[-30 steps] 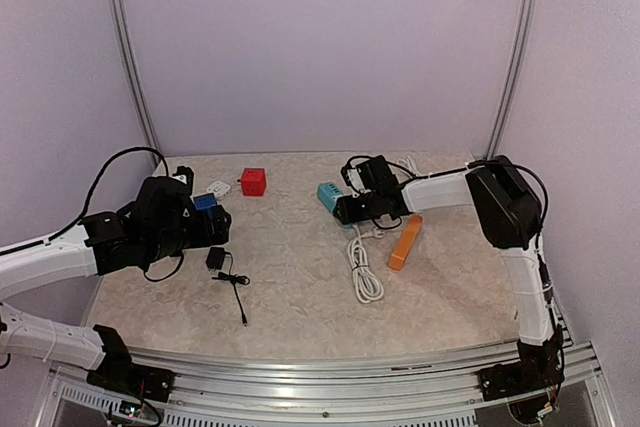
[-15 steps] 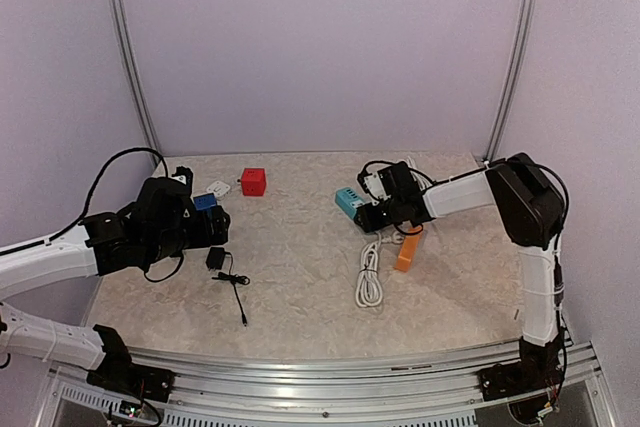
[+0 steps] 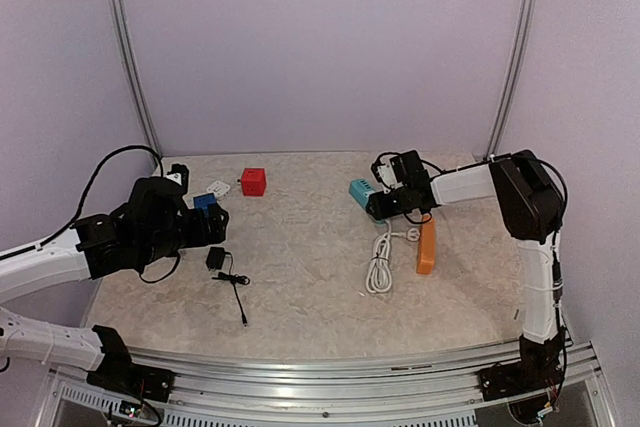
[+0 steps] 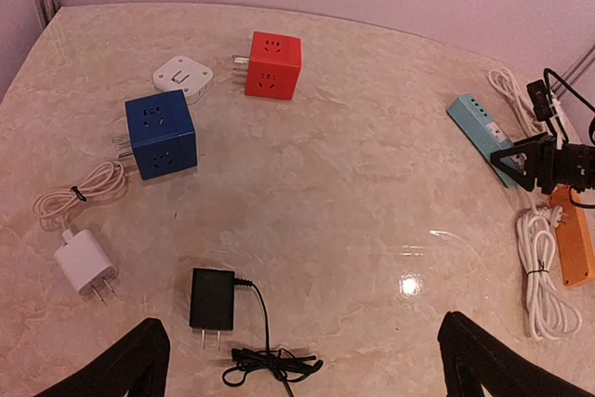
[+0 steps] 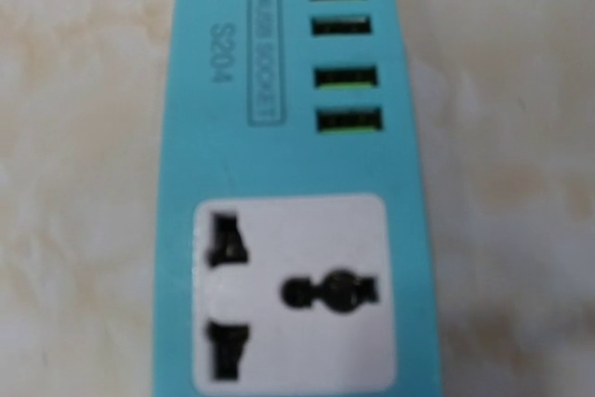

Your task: Pull the plug off the socket

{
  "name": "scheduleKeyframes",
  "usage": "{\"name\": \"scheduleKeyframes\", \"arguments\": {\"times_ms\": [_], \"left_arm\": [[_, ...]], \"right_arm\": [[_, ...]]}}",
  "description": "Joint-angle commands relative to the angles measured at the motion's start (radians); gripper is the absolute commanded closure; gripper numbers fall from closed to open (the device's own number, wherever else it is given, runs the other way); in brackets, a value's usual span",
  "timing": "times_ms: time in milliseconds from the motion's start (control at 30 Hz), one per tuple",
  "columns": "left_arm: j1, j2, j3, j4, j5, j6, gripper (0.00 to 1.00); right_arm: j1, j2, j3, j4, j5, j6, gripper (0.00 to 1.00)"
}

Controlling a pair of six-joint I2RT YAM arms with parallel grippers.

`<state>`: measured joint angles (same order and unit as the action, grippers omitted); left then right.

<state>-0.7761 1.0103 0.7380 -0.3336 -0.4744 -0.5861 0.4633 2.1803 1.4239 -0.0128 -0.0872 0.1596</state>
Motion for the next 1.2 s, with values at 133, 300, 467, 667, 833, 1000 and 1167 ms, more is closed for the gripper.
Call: {"name": "scheduleKeyframes", "arguments": {"times_ms": [133, 300, 467, 667, 833, 1000, 1167], "left_arm": [[-0.012, -0.02, -0.005, -0.03, -0.006, 0.009, 0.01], [-0.016, -0.021, -0.007, -0.027, -0.003, 0.005, 0.01], [-0.02, -0.002, -0.004, -0.023, 0.001, 0.003, 0.01], [-0.023, 0.018, 0.001, -0.013, 0.007, 0.01, 0.01], [-0.023, 0.039, 0.029, -0.021, 0.029, 0.034, 0.01], [-0.009, 0.068, 0.08, -0.044, 0.027, 0.05, 0.01], [0.118, 0.115, 0.152, -0.081, 0.201, 0.022, 0.01]], "right_arm": [[-0.004, 0.132, 0.201, -0.072, -0.006, 0.032, 0.64], [-0.005, 0.196, 0.31, -0.096, -0.031, 0.059, 0.64], [-0.005, 0.245, 0.406, -0.128, -0.046, 0.073, 0.57], [-0.005, 0.222, 0.451, -0.177, -0.047, 0.051, 0.4], [-0.004, 0.125, 0.389, -0.166, -0.091, 0.034, 0.27], [-0.004, -0.006, 0.288, -0.121, -0.143, 0.032, 0.17], [-0.004, -0.161, 0.131, -0.059, -0.206, 0.031, 0.14]]}}
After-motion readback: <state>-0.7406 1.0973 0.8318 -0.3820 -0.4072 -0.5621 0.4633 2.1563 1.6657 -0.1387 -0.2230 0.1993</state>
